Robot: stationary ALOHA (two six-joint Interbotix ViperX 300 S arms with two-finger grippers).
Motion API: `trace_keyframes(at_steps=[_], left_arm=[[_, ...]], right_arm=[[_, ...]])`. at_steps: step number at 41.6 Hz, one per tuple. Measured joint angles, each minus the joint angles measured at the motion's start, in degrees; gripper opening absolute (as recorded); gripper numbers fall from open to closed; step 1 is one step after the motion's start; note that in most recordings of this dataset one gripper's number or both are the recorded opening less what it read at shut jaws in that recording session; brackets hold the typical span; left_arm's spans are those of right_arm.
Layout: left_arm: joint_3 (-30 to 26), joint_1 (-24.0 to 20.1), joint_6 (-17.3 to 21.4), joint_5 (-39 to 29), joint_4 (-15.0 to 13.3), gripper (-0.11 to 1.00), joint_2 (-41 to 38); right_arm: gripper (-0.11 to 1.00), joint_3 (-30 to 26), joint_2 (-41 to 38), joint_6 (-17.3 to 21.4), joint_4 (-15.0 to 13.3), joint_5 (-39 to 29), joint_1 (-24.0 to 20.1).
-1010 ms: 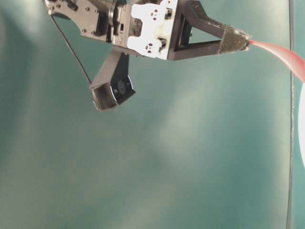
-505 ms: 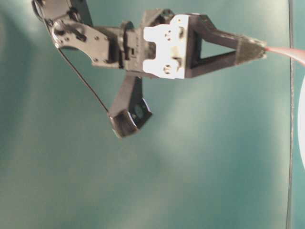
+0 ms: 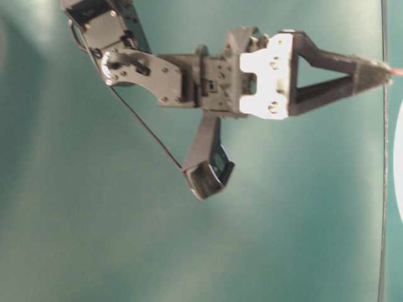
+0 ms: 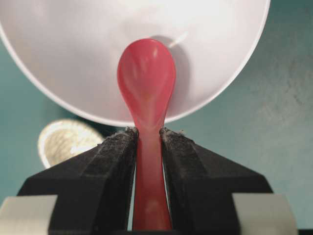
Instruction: Scoop the yellow hexagonal prism block from the bowl with a spoon using the right arm.
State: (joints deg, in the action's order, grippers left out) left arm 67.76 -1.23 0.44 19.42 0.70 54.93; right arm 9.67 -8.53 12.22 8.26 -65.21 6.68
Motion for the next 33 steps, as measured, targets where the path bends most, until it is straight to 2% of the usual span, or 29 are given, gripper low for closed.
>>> trace_keyframes(at_steps=[17,33], left_arm=[[0.0,0.0,-0.09,0.09,0.09,-0.01,0.0],[0.0,0.0,-0.09,0.0,0.09,-0.01,0.0]], right_arm=[[0.23,-0.09,-2.99,-0.18,-0.44,5.98,-0.18],[0.23,-0.09,-3.43,-0.18,-2.72,14.94,-0.18]])
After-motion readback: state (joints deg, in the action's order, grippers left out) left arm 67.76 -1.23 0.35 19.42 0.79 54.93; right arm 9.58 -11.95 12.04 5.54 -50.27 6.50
